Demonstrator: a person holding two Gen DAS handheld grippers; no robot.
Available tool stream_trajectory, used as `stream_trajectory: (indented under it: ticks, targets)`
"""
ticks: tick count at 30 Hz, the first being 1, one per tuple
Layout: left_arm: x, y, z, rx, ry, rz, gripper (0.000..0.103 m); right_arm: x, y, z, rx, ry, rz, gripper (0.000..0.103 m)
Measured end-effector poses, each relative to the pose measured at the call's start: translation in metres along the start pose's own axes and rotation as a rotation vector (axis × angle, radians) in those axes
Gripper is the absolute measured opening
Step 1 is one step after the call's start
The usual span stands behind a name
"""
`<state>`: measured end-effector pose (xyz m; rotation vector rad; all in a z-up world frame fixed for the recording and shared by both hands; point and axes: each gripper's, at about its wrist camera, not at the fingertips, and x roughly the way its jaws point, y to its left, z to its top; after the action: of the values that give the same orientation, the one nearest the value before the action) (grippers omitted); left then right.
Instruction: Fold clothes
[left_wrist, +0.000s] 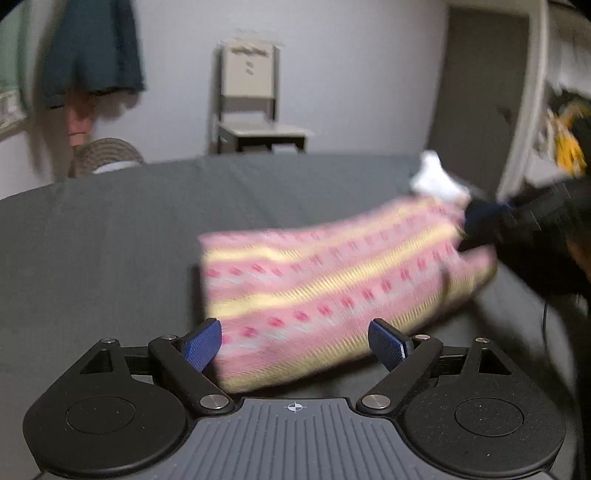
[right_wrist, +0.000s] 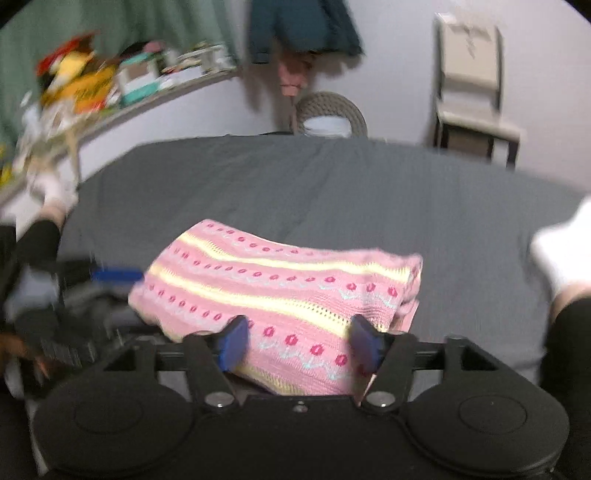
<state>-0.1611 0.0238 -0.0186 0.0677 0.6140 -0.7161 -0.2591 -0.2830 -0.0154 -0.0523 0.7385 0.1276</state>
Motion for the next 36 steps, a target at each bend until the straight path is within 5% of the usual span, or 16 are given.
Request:
stream_trajectory:
  ticks: [2, 8, 12, 19, 36]
  targets:
    - [-0.009, 0.018, 0.003, -0.091, -0.036, -0.004, 0.087, -0.004, 0.024, -0.004, -0.146, -0.038, -0.062, 0.09]
    - [-0.017, 0.058, 0.001, -0.392, -0.101, -0.071, 0.087, 0.019, 0.1, -0.023, -0.506, -0.005, -0.2, 0.091]
    - [-0.014, 0.06, -0.001, -0.427, -0.092, -0.095, 0.087, 0.04, 0.133, -0.032, -0.687, 0.003, -0.285, 0.101]
    - [-0.009, 0.058, -0.005, -0.448, -0.074, -0.118, 0.087, 0.084, 0.167, -0.045, -0.98, 0.035, -0.404, 0.102]
    - [0.003, 0.081, -0.019, -0.708, -0.075, -0.158, 0.087, 0.137, 0.202, -0.031, -1.107, 0.008, -0.45, 0.1]
